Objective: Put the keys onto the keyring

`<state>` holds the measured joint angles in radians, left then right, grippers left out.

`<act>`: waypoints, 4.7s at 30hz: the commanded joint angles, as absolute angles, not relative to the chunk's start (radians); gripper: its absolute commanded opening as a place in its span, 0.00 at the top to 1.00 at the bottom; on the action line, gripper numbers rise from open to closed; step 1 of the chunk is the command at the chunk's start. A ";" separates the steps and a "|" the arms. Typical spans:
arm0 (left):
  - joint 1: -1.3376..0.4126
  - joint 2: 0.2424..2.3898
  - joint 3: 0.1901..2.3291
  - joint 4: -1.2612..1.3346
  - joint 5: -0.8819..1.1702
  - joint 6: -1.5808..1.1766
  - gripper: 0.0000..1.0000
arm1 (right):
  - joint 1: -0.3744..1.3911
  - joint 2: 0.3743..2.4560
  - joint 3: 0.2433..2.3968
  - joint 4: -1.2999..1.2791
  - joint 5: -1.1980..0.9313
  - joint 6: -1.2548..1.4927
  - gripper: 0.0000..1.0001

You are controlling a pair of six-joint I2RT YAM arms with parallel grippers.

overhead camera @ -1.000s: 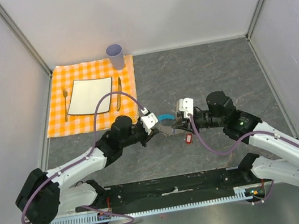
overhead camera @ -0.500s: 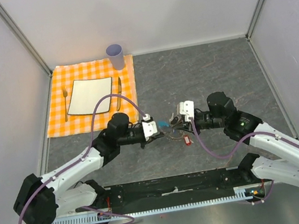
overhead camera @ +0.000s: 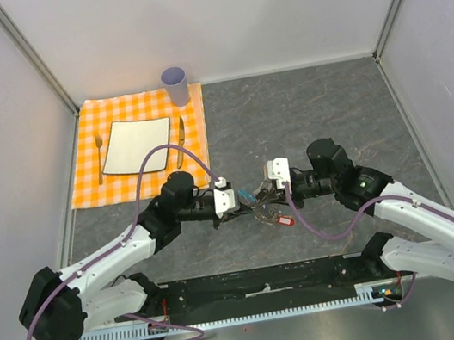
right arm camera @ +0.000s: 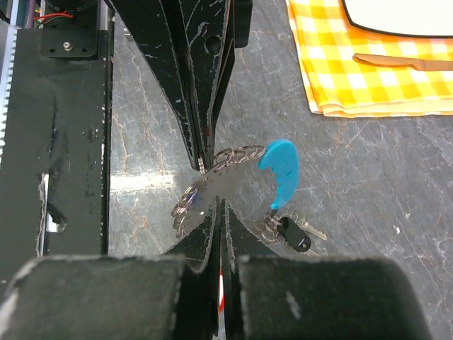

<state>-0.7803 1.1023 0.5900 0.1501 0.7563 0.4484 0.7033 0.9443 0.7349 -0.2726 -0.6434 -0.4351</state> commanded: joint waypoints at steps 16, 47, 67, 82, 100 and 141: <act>-0.779 1.118 0.638 0.219 0.811 0.454 0.98 | 0.712 0.966 0.778 -0.229 -0.749 -0.442 1.00; -0.779 1.143 0.664 0.184 0.812 0.459 0.98 | 0.712 0.951 0.785 -0.222 -0.724 -0.439 1.00; -0.778 1.164 0.675 0.160 0.741 0.454 0.98 | 0.712 0.945 0.784 -0.242 -0.684 -0.451 1.00; -0.779 1.167 0.678 0.152 0.769 0.459 0.98 | 0.713 0.939 0.784 -0.242 -0.661 -0.454 1.00; -0.778 1.170 0.684 0.155 0.775 0.456 0.98 | 0.713 0.954 0.787 -0.236 -0.693 -0.453 1.00; -0.799 1.131 0.680 0.232 0.845 0.445 0.98 | 0.713 1.003 0.770 -0.181 -0.758 -0.411 1.00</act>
<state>-0.7849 1.1671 0.6483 0.1249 0.7956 0.4477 0.7097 0.9916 0.7448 -0.2192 -0.7277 -0.4145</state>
